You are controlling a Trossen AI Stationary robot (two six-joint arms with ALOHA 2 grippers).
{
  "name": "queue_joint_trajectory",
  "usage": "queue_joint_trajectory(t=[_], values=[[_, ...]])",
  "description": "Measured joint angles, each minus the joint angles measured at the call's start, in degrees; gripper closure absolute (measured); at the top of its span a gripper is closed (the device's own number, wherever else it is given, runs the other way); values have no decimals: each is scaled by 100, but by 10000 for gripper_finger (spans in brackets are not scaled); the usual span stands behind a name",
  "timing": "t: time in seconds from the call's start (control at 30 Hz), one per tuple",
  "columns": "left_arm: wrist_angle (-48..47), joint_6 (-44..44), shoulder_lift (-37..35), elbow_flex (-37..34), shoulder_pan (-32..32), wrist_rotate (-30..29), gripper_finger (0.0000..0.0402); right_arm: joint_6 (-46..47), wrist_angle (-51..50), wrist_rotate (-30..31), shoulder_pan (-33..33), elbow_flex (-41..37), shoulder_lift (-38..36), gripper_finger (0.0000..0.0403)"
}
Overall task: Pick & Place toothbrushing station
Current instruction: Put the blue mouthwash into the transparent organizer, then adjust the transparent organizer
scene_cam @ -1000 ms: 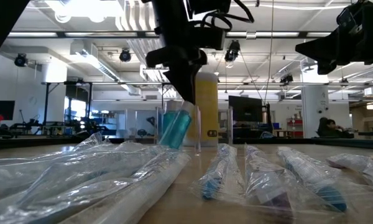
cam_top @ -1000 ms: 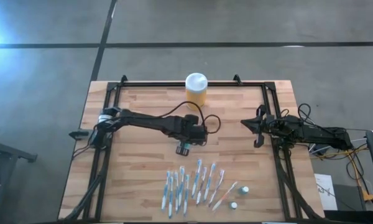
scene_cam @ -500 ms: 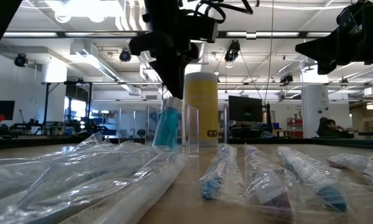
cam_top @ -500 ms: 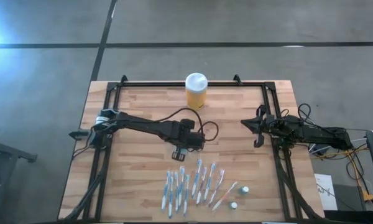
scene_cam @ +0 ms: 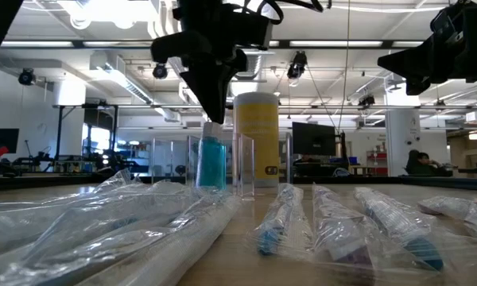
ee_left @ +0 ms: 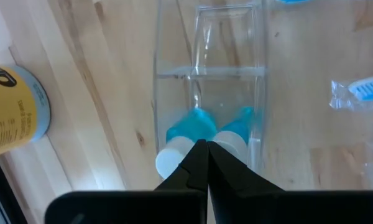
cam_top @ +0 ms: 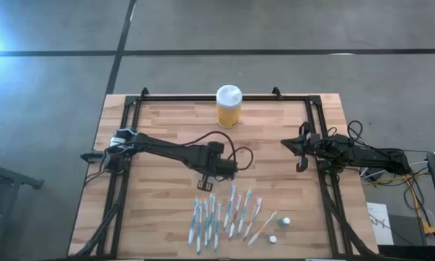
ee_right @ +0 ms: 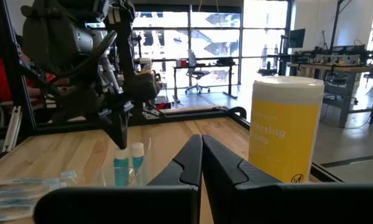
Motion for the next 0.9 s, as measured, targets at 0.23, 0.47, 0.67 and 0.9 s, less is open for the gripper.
queue_joint_trajectory(t=[0.23, 0.47, 0.67, 0.9], values=[[-170, -104, -2, 9, -62, -94, 397, 0, 2, -4, 1, 0, 0, 394], [-298, -166, -2, 13, -66, -267, 397, 0, 1, -4, 0, 0, 2, 394], [-397, -162, -2, 13, -66, -377, 399, 2, 2, -4, 0, 0, 2, 394], [-356, -118, -11, 13, -66, -463, 398, 1, 2, -4, 1, 0, 2, 394]])
